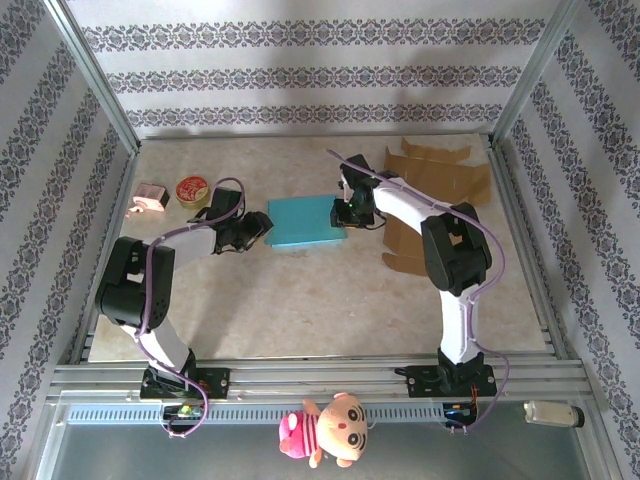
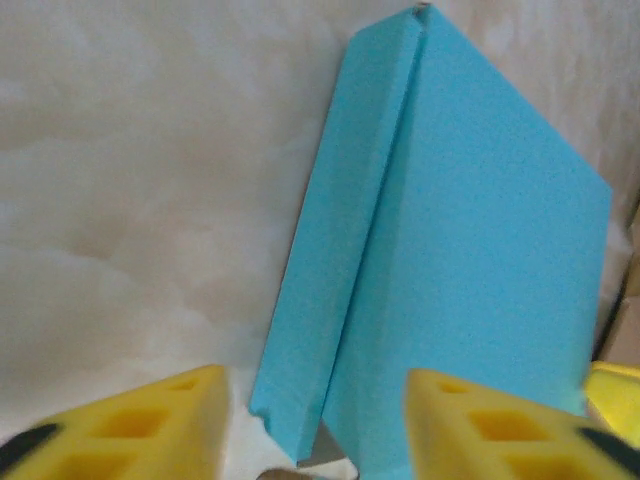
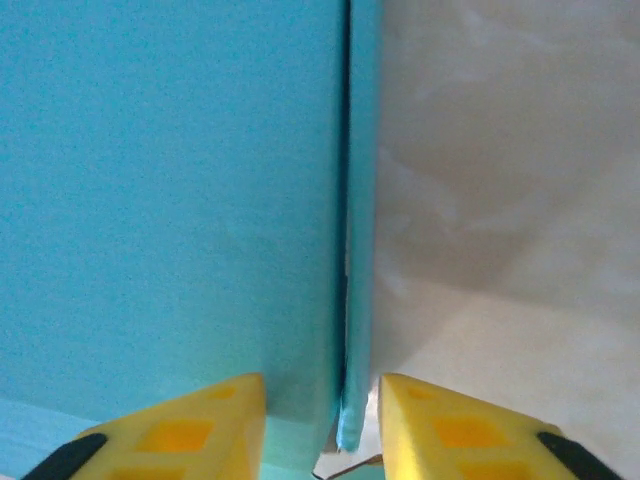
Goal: Fold the paper box
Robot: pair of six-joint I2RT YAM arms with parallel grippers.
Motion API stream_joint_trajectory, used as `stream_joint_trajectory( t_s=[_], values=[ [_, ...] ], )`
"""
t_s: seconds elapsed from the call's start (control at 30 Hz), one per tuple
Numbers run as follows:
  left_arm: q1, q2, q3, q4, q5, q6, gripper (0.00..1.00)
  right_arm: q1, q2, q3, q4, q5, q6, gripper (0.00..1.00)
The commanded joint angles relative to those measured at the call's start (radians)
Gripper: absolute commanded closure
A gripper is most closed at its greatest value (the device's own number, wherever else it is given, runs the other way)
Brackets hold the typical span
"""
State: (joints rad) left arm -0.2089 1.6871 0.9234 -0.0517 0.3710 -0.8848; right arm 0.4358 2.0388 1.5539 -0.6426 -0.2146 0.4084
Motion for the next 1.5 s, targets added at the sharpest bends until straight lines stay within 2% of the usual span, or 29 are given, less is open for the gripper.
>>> stream_joint_trajectory(
  t_s=[0.0,0.2,0.37,0.53,0.63,0.7,0.8,0.9,1.03,1.13,1.37,1.47],
  values=[
    [0.007,-0.059,0.066,-0.092,-0.069,0.1,0.43,0.001,-0.093,0.028,-0.039,0.036,-0.015,0.57],
    [0.009,0.002,0.135,-0.106,-0.068,0.153,0.41,-0.009,-0.063,0.081,-0.036,0.092,0.015,0.5],
    [0.011,0.122,0.187,-0.097,0.026,0.172,0.42,-0.013,0.034,0.105,-0.033,0.042,0.028,0.5],
    [0.011,0.186,0.156,-0.053,0.058,0.163,0.56,-0.011,0.092,0.049,-0.011,0.049,0.024,0.51],
    [0.012,0.211,0.118,-0.029,0.048,0.165,0.66,-0.008,0.118,0.014,-0.005,0.059,0.006,0.58],
    [0.011,0.227,0.104,-0.022,0.053,0.165,0.68,-0.009,0.123,-0.002,0.001,0.039,0.003,0.65],
    [0.011,0.227,0.095,-0.012,0.095,0.157,0.68,-0.018,0.099,-0.006,0.002,-0.013,0.021,0.67],
    [0.013,0.177,0.092,-0.013,0.093,0.154,0.65,-0.027,0.036,0.003,0.013,-0.044,0.046,0.62],
    [0.022,0.102,0.122,-0.032,0.075,0.166,0.45,-0.04,-0.017,0.036,0.024,-0.058,0.068,0.55],
    [0.026,0.082,0.14,-0.024,0.071,0.165,0.39,-0.046,-0.006,0.059,0.027,-0.039,0.079,0.55],
    [0.029,0.179,0.162,0.019,0.11,0.134,0.41,-0.032,0.089,0.059,0.054,-0.058,0.093,0.56],
    [0.029,0.214,0.16,0.045,0.141,0.118,0.45,-0.031,0.112,0.03,0.098,-0.114,0.097,0.61]
  ],
)
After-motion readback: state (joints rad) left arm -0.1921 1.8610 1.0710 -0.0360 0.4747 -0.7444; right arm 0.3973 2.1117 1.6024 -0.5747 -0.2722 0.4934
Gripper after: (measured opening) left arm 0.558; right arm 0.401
